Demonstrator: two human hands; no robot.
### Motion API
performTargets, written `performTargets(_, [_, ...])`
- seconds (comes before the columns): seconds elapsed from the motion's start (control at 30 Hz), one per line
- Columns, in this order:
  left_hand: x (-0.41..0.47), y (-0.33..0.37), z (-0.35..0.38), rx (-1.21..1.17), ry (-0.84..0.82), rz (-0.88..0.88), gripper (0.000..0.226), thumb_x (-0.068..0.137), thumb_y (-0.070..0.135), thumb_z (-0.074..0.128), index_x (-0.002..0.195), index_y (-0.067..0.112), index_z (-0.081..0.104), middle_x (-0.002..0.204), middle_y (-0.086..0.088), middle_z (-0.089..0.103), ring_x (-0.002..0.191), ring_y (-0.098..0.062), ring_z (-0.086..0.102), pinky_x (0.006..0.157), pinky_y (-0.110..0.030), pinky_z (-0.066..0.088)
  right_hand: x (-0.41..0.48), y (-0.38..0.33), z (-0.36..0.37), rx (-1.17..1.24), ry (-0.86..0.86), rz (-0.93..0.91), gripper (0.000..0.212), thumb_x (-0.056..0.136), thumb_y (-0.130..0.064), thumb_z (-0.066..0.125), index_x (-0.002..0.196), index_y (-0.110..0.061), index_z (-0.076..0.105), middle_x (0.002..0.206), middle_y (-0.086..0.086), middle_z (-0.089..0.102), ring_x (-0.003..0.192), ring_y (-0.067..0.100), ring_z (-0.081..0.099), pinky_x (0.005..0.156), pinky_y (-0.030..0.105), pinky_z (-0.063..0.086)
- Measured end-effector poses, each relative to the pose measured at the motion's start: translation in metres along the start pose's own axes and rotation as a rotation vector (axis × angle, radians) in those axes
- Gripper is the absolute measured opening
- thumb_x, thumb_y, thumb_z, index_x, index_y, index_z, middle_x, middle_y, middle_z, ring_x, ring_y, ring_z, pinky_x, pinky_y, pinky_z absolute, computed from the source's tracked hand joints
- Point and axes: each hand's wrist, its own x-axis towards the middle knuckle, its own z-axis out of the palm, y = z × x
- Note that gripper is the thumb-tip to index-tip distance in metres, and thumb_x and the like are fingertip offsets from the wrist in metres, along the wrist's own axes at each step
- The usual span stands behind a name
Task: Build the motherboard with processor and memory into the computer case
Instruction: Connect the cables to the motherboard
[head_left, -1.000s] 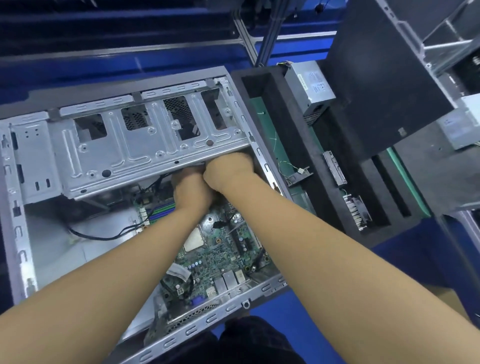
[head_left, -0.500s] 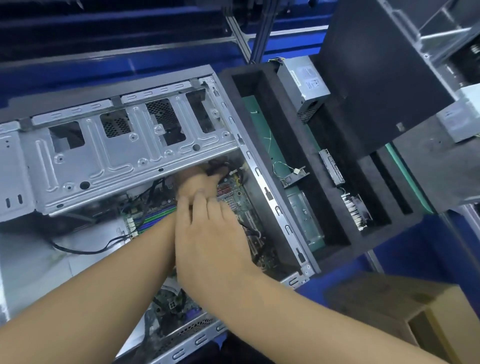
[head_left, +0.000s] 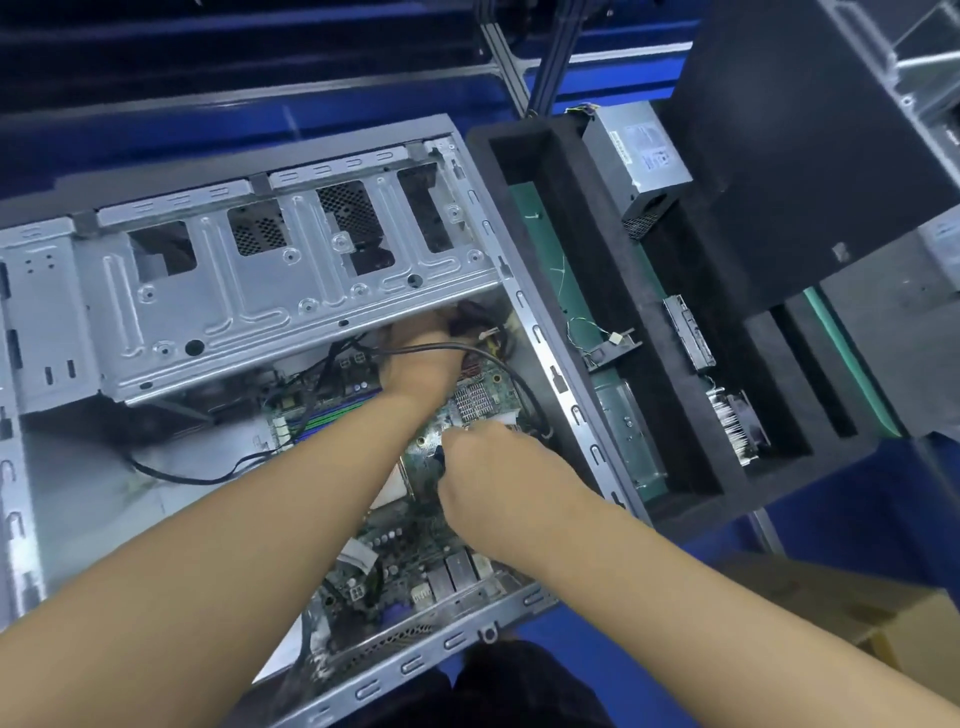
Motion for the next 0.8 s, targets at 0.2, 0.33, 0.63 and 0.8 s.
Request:
performTargets(0.2, [-0.001, -0.008, 0.001, -0.122, -0.029, 0.017, 0.039, 0.086, 0.055, 0.062, 0.105, 0.022, 0.069, 0.097, -0.003, 0.069, 0.090, -0.025, 0.065, 0.081, -0.035, 0.054, 0.016, 0.014, 0.023, -0.086, -0.122, 0.016, 0.023, 0.101, -0.016, 0.046, 0.120, -0.006, 0.055, 0.119, 0.013, 0.052, 0.107, 0.035, 0.058, 0.083, 0.042, 0.049])
performTargets(0.33, [-0.001, -0.001, 0.004, -0.067, -0.070, -0.141, 0.045, 0.088, 0.065, 0.053, 0.074, 0.022, 0.053, 0.066, 0.004, 0.049, 0.064, -0.018, 0.050, 0.060, -0.023, 0.036, 0.019, 0.024, 0.028, -0.034, -0.094, 0.044, 0.027, 0.102, -0.023, 0.045, 0.117, -0.008, 0.060, 0.120, 0.009, 0.055, 0.102, 0.033, 0.061, 0.086, 0.042, 0.054])
performTargets(0.63, [0.000, 0.007, 0.008, -0.132, -0.041, -0.192, 0.042, 0.086, 0.067, 0.053, 0.083, 0.026, 0.055, 0.078, 0.006, 0.050, 0.084, -0.017, 0.052, 0.071, -0.024, 0.031, 0.025, 0.025, 0.024, -0.045, 0.006, 0.109, 0.023, 0.100, -0.026, 0.046, 0.114, -0.016, 0.062, 0.107, 0.011, 0.066, 0.074, 0.030, 0.054, 0.067, 0.034, 0.048])
performTargets(0.8, [-0.006, 0.010, 0.006, -0.092, -0.056, -0.147, 0.034, 0.090, 0.059, 0.054, 0.082, 0.026, 0.052, 0.071, 0.005, 0.048, 0.074, -0.016, 0.048, 0.069, -0.025, 0.034, 0.026, 0.024, 0.025, -0.045, -0.033, 0.132, 0.025, 0.099, -0.026, 0.045, 0.115, -0.016, 0.062, 0.109, 0.012, 0.067, 0.083, 0.034, 0.062, 0.073, 0.038, 0.051])
